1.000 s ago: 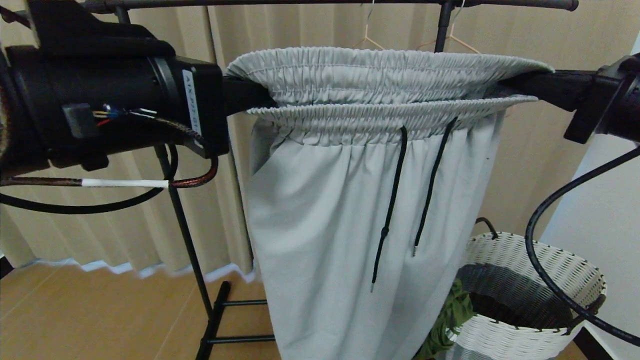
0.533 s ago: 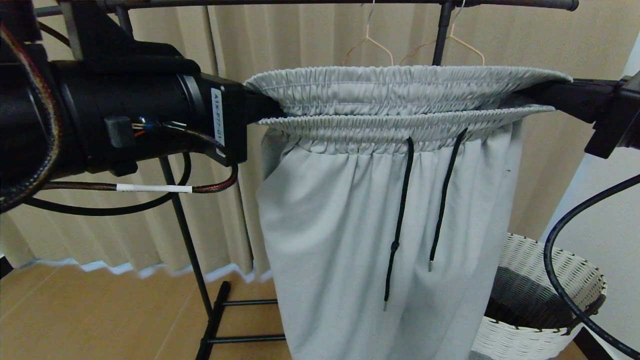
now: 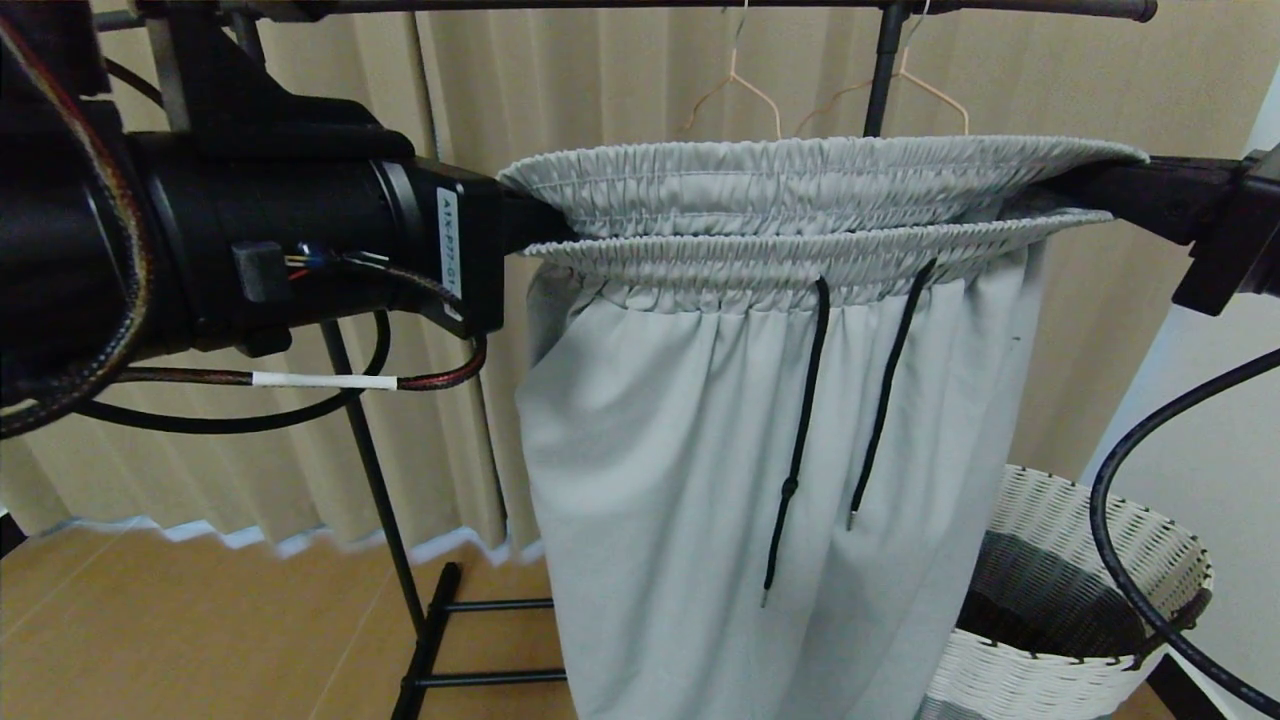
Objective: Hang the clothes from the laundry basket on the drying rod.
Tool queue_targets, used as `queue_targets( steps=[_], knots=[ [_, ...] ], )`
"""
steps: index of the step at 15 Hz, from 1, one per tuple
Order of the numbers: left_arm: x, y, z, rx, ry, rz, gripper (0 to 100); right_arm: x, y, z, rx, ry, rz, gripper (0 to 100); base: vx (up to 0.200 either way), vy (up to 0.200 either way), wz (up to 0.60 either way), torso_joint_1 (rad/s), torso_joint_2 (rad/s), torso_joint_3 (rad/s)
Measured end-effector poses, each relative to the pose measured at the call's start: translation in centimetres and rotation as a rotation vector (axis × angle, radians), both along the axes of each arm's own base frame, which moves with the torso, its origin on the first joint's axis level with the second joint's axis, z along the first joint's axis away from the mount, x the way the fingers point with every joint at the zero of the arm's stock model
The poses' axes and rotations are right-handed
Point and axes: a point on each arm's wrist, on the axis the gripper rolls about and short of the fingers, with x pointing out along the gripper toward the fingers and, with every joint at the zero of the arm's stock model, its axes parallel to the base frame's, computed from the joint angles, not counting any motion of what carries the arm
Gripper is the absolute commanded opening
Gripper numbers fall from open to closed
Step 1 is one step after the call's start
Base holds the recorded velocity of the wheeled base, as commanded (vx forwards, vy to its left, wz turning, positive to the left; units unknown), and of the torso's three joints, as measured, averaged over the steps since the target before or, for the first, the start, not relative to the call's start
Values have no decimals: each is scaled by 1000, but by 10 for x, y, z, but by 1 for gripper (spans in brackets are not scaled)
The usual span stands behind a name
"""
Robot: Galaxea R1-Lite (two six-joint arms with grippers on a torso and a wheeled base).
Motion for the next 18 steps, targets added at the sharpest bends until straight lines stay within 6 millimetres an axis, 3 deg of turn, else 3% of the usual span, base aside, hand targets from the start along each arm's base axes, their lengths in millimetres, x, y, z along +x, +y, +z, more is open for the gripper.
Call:
queue_targets(
  steps=[4, 8, 9, 18],
  knots=[
    [0, 1, 1, 4, -9, 20, 0, 0, 0, -1, -2, 6, 2, 0, 0, 0, 0, 0, 0, 0],
    [2, 0, -9, 36, 16, 50, 0, 1, 1, -13, -15, 43, 5, 0, 0, 0, 0, 0, 0, 0],
    [2, 0, -11, 41, 22, 51, 0, 1, 2, -14, -16, 46, 6, 100, 0, 0, 0, 0, 0, 0],
    [13, 9, -16, 72, 16, 201, 0, -4, 0, -21, -17, 55, 17, 100, 0, 0, 0, 0, 0, 0]
  ],
)
